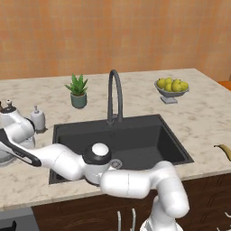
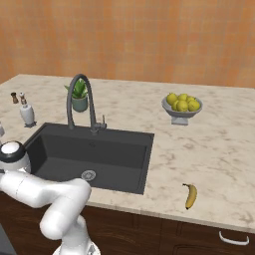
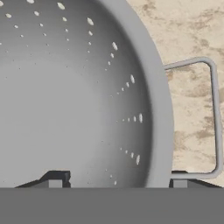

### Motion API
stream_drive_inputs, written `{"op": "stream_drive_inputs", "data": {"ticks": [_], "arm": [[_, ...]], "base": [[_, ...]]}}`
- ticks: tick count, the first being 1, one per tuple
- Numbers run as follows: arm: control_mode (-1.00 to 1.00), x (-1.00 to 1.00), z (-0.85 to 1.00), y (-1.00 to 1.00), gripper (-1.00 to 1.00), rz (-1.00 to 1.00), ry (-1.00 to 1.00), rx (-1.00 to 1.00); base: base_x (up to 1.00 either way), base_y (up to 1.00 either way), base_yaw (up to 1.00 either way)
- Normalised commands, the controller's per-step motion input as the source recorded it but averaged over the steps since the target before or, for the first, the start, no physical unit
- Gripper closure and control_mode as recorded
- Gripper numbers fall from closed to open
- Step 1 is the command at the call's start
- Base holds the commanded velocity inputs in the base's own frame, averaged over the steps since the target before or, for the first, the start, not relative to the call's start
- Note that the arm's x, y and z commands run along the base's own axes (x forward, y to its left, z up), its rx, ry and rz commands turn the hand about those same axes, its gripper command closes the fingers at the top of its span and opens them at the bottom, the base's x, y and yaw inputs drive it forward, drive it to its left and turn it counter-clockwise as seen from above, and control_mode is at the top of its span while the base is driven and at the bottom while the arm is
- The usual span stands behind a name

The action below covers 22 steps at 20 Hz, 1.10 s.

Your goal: Put the colander in the sink, put the banana in the colander, and turn on the sink faucet and pour water over the colander.

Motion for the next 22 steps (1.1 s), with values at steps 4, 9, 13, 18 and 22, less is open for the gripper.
{"op": "stream_drive_inputs", "data": {"ticks": [4,9,13,18,22], "arm": [[-1.00,0.00,-0.04,0.00,1.00,0.00,0.02,0.00],[-1.00,0.00,-0.01,0.00,1.00,0.00,0.01,0.00],[-1.00,0.00,0.00,-0.09,1.00,-0.01,0.00,0.00],[-1.00,-0.26,0.17,-0.44,1.00,-0.02,-0.01,0.01],[-1.00,-0.36,0.21,-0.55,1.00,0.00,-0.05,0.00]], "base": [[0.00,0.00,0.00],[0.00,0.00,0.00],[0.00,0.00,0.00],[0.00,0.00,0.00],[0.00,0.00,0.00]]}}
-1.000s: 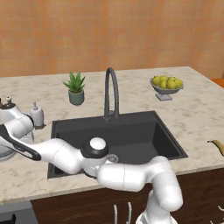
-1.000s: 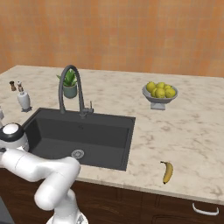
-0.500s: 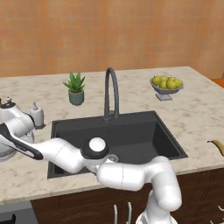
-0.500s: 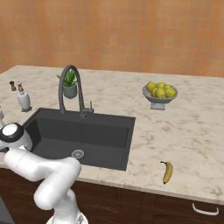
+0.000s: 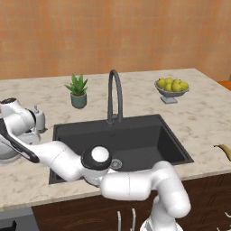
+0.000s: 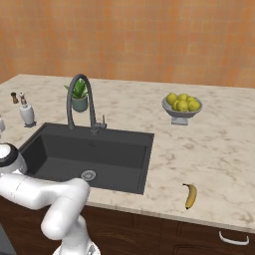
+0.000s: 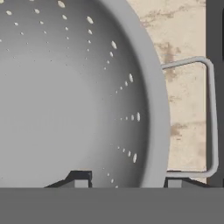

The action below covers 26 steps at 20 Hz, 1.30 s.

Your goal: Put the colander in the sink, put the banana in the colander, and turn on the sink faucet and pour water over the colander.

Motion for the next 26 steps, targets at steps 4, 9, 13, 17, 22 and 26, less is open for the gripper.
{"op": "stream_drive_inputs", "data": {"ticks": [4,9,13,17,22,26], "arm": [[-1.00,-0.35,0.05,-0.56,1.00,0.00,-0.07,0.00],[-1.00,-0.38,0.00,-0.70,1.00,0.00,-0.13,0.06],[-1.00,-0.42,0.07,-0.82,1.00,0.00,-0.10,0.10],[-1.00,-0.35,0.03,-0.94,1.00,0.00,-0.05,0.11],[-1.00,-0.42,0.00,-1.00,1.00,0.00,-0.03,0.11],[-1.00,-0.33,0.05,-0.99,1.00,0.00,-0.01,0.09]], "base": [[0.00,0.00,0.00],[0.00,0.00,0.00],[0.00,0.00,0.00],[0.00,0.00,0.00],[0.00,0.00,0.00],[0.00,0.00,0.00]]}}
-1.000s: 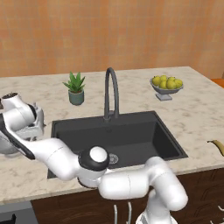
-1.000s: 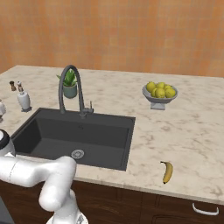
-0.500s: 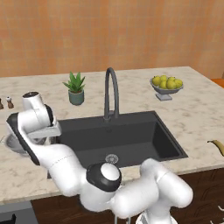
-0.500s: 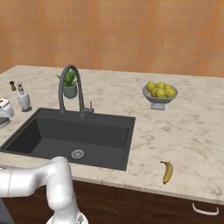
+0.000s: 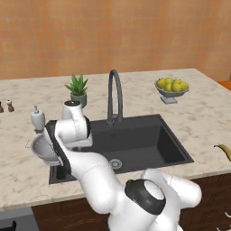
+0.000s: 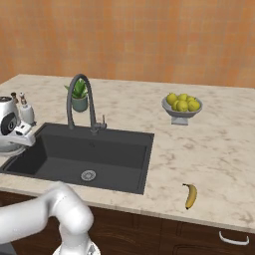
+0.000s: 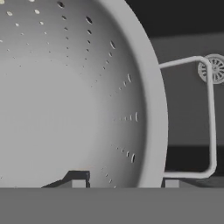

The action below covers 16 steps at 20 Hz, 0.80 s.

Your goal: Put the colander in the sink, put the banana in the colander, and turn on the sink faucet and pour water over the colander.

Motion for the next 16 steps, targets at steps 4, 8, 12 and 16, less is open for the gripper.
{"op": "stream_drive_inputs", "data": {"ticks": [4,8,12,16], "arm": [[-1.00,-0.38,0.03,-0.98,1.00,0.00,0.00,0.09],[-1.00,-0.32,0.00,-0.91,1.00,0.00,0.00,0.08],[-1.00,-0.19,0.00,-0.90,1.00,0.00,-0.02,0.10],[-1.00,-0.06,0.00,-0.91,1.00,0.00,0.00,0.07]], "base": [[0.00,0.00,0.00],[0.00,0.00,0.00],[0.00,0.00,0.00],[0.00,0.00,0.00]]}}
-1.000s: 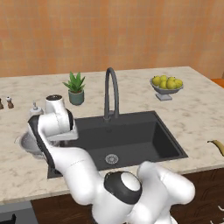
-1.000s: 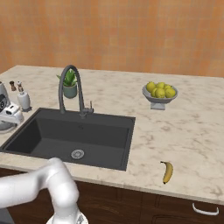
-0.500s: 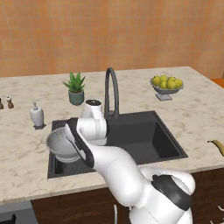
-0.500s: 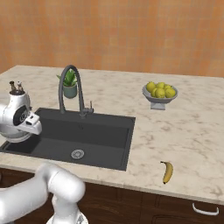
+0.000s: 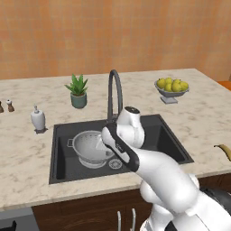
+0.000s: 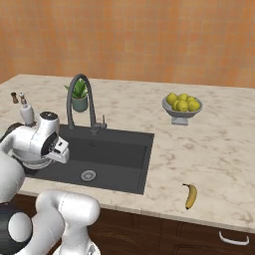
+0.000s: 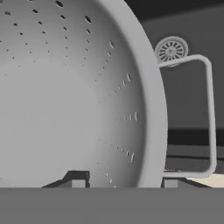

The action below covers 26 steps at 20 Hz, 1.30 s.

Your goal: Put the colander in the sink, put the banana in the colander, and turn on the sink faucet and pour water over the colander.

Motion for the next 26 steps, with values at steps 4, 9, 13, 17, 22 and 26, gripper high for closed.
{"op": "stream_drive_inputs", "data": {"ticks": [4,9,13,17,22,26], "arm": [[-1.00,-0.08,0.00,-0.94,1.00,0.00,-0.01,0.07],[-1.00,-0.02,-0.03,-0.85,1.00,0.00,-0.04,0.04],[-1.00,0.00,-0.01,-0.73,1.00,0.00,-0.01,0.00],[-1.00,0.02,0.00,-0.60,1.00,0.00,0.00,0.00],[-1.00,0.03,-0.02,-0.33,1.00,0.00,0.00,0.00],[-1.00,0.28,0.00,-0.01,1.00,0.05,0.00,0.00]], "base": [[0.00,0.00,0.00],[0.00,0.00,0.00],[0.00,0.00,0.00],[0.00,0.00,0.00],[0.00,0.00,0.00],[0.00,0.00,0.00]]}}
